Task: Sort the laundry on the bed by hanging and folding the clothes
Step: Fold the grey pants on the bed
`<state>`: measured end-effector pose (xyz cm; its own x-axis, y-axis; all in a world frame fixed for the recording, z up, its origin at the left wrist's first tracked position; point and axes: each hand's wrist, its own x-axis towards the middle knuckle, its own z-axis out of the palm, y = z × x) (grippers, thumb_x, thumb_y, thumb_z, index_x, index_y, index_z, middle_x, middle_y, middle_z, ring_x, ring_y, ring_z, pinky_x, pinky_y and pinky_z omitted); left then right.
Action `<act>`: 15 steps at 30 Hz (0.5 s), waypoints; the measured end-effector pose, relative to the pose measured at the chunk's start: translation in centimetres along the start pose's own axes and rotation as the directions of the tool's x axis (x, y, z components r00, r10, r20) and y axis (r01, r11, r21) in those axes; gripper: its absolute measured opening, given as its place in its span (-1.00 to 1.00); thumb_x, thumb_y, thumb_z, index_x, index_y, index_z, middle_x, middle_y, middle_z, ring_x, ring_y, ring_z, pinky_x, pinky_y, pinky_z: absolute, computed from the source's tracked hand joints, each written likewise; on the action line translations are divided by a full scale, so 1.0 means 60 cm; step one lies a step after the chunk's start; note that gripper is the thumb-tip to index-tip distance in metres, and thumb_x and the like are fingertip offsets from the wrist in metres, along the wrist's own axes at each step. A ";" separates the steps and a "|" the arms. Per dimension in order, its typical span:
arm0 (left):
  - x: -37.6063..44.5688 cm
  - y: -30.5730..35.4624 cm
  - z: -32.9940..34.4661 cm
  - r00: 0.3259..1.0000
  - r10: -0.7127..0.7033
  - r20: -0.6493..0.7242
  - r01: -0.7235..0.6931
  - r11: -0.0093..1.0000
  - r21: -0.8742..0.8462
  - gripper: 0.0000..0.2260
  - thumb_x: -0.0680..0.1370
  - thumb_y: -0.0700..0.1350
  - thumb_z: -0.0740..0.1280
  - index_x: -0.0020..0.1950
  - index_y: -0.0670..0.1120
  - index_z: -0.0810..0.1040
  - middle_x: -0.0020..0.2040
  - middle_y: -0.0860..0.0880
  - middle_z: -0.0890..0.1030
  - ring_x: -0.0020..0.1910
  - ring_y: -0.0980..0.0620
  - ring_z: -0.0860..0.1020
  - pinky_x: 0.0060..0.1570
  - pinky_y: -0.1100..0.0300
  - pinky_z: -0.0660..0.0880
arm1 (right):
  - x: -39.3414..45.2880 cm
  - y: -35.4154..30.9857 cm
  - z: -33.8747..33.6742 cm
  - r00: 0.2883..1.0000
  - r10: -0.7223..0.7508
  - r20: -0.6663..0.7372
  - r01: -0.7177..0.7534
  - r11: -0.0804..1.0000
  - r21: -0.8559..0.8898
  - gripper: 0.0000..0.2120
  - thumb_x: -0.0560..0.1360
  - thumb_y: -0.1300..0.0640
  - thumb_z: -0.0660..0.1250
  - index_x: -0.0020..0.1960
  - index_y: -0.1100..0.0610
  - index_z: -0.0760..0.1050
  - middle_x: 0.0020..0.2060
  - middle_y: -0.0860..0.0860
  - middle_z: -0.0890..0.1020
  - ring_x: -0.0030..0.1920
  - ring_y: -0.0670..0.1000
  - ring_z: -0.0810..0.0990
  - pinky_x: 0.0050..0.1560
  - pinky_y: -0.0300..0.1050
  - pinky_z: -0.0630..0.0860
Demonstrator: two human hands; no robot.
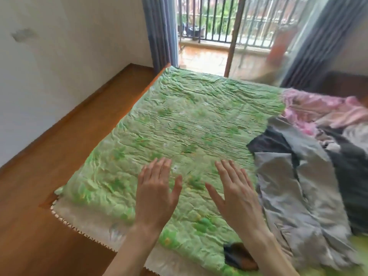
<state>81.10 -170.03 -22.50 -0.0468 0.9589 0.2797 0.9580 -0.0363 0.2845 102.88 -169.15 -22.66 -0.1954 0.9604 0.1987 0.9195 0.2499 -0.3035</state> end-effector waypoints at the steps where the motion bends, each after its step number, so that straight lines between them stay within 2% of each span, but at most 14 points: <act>1: 0.014 0.004 0.011 0.999 0.044 0.008 -0.044 0.999 -0.026 -0.49 0.69 0.16 0.16 0.49 -0.14 0.49 0.44 -0.12 0.56 0.50 -0.14 0.44 0.49 -0.16 0.37 | -0.004 0.005 0.002 0.999 0.048 -0.014 -0.048 0.999 -0.001 -0.33 0.66 -0.28 0.12 0.64 0.08 0.25 0.61 0.01 0.31 0.63 0.01 0.19 0.62 0.08 0.20; 8: 0.099 0.044 0.087 0.949 0.316 -0.012 -0.312 0.930 -0.195 -0.54 0.65 0.08 0.25 0.45 -0.16 0.53 0.46 -0.15 0.54 0.53 -0.17 0.40 0.46 -0.19 0.39 | -0.053 0.038 0.010 0.936 0.335 -0.108 -0.342 0.938 -0.054 -0.36 0.68 -0.27 0.14 0.64 0.06 0.22 0.58 -0.03 0.36 0.61 -0.03 0.25 0.60 0.05 0.24; 12: 0.114 0.096 0.131 0.914 0.406 0.009 -0.388 0.880 -0.275 -0.54 0.64 0.06 0.26 0.46 -0.16 0.52 0.50 -0.17 0.50 0.56 -0.19 0.36 0.49 -0.19 0.34 | -0.101 0.068 0.006 0.866 0.482 -0.135 -0.494 0.867 -0.072 -0.33 0.68 -0.30 0.09 0.66 0.05 0.20 0.60 -0.03 0.32 0.62 -0.03 0.21 0.62 0.01 0.17; 15: 0.110 0.141 0.164 0.878 0.475 0.059 -0.436 0.844 -0.312 -0.53 0.65 0.07 0.24 0.48 -0.16 0.51 0.52 -0.17 0.48 0.57 -0.19 0.35 0.50 -0.19 0.34 | -0.144 0.098 0.001 0.798 0.578 -0.173 -0.594 0.802 -0.064 -0.33 0.68 -0.29 0.09 0.66 0.06 0.20 0.59 0.00 0.34 0.61 0.00 0.25 0.60 0.08 0.23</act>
<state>91.65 -161.26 -27.29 0.4309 0.8414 0.3263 0.7408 -0.5363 0.4046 109.98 -175.96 -26.21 0.4343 0.8892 0.1442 0.8750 -0.3785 -0.3017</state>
